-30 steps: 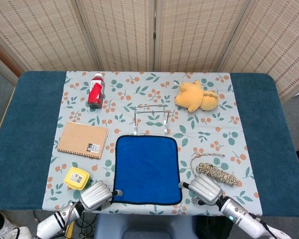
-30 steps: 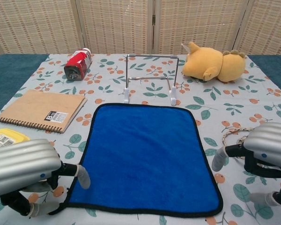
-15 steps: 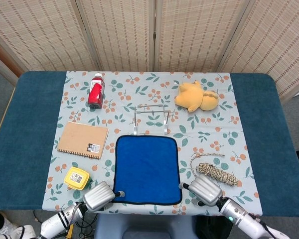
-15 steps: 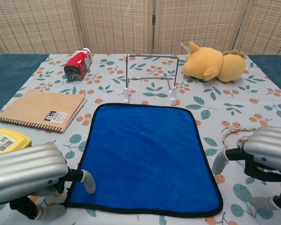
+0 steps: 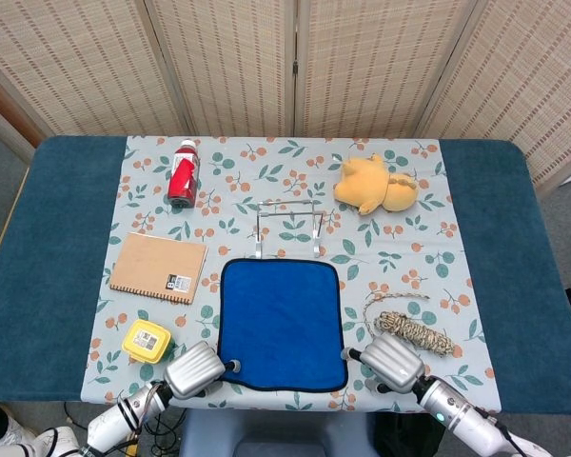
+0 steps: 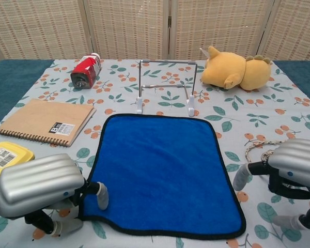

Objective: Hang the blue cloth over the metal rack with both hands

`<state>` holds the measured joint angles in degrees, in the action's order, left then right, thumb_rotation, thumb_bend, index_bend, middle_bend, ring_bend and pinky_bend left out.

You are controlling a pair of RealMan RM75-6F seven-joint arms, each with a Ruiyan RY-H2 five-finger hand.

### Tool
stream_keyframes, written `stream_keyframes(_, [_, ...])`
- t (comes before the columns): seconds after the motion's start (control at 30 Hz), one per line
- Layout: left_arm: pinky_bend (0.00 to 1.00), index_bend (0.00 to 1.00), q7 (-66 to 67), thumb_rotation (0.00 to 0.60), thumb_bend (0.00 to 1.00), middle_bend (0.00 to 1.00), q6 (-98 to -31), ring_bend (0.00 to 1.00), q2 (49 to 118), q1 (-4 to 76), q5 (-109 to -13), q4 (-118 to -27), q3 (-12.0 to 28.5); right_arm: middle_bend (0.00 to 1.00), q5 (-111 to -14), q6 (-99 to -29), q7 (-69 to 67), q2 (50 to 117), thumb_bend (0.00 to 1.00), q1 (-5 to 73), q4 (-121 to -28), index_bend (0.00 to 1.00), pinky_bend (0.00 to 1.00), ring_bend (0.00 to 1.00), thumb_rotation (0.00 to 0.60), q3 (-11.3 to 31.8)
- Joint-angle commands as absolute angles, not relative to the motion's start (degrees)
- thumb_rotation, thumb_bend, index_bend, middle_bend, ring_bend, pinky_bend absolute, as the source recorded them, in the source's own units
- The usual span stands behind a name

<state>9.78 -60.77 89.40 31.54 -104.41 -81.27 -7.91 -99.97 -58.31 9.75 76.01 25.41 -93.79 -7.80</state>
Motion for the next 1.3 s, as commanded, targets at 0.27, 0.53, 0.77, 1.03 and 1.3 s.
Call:
stream_keyframes(0.27, [1.00,0.49,7.9,0.600,0.34,1.00,-61.3,0.96,90.7,32.3,-103.9,-79.6,-8.0,0.93,-99.9,-58.3,9.6,76.7,0.27,25.9,-93.6,0.31,1.00,0.95,0.600,-8.0])
stream_keyframes(0.53, [1.00,0.51,7.7,0.600,0.34,1.00,-61.5,0.96,91.0,32.5,-103.4,-79.4,-8.2,0.93,-101.1,-57.8,9.0,77.1,0.27,26.7,-93.0,0.31,1.00,0.95,0.600,-9.1])
stream_keyframes(0.77, [1.00,0.51,7.8,0.600,0.34,1.00,-62.0,0.96,90.7,32.3,-102.9,-79.6,-8.6,0.93,-101.4,-56.2,9.8,79.4,0.27,27.9,-91.4,0.31,1.00,0.95,0.600,-9.1])
stream_keyframes(1.03, [1.00,0.51,7.8,0.600,0.34,1.00,-62.2,0.96,90.6,32.3,-102.6,-79.9,-8.8,0.93,-101.1,-55.3,10.7,81.6,0.27,28.8,-90.0,0.31,1.00,0.95,0.600,-8.6])
stream_keyframes(1.3, [1.00,0.51,7.9,0.600,0.34,1.00,-62.4,0.96,90.7,32.4,-102.3,-79.9,-9.0,0.93,-100.3,-54.8,11.6,83.6,0.27,29.4,-88.7,0.32,1.00,0.95,0.600,-8.3])
